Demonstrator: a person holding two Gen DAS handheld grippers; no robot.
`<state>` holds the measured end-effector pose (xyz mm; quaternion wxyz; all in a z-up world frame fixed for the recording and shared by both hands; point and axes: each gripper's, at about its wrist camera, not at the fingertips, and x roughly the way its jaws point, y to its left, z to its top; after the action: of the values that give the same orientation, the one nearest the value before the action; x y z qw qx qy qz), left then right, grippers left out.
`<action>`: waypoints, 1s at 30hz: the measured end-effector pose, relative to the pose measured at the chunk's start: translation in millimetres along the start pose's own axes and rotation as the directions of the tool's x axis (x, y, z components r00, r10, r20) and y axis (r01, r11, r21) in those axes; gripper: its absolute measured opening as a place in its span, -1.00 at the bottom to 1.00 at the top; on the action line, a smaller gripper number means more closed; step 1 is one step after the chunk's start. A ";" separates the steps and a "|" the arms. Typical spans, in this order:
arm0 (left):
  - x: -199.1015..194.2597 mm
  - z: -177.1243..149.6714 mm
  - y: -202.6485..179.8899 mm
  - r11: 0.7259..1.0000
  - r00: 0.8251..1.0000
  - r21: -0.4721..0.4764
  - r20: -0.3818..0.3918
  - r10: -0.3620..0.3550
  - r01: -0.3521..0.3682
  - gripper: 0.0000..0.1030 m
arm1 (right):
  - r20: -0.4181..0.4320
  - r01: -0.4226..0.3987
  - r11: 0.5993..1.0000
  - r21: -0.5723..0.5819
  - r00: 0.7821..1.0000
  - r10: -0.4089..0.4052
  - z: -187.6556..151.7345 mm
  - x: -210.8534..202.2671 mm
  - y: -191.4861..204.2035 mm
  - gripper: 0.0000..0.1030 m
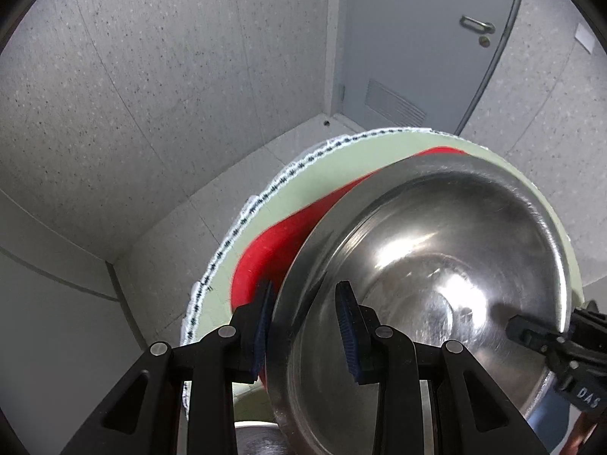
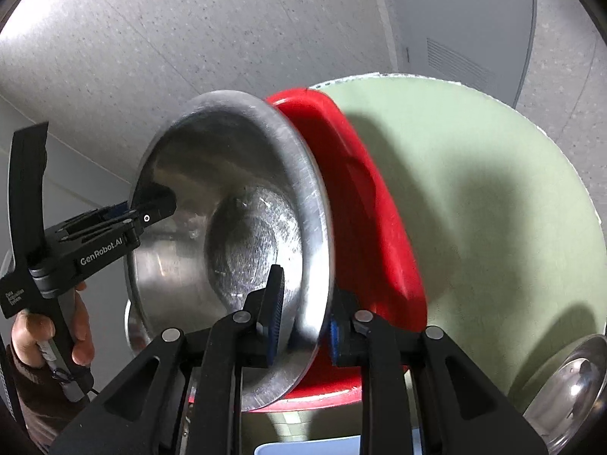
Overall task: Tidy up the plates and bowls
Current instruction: 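Lower the large steel bowl into the red basket and open both grippers, then grasp the edge of the light-blue square plate with both grippers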
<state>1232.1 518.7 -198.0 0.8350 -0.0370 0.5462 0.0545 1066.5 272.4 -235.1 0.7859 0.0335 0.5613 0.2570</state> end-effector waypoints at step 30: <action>-114.1 -125.0 -134.6 0.972 0.966 0.209 0.211 -0.148 0.104 0.80 | 0.339 0.188 0.971 0.147 0.913 -0.228 -153.4 -147.7 -69.0 0.53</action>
<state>1090.9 364.3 -143.2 0.8929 0.0171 0.4473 -0.0493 918.8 111.2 -187.2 0.8937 0.0625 0.4249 0.1300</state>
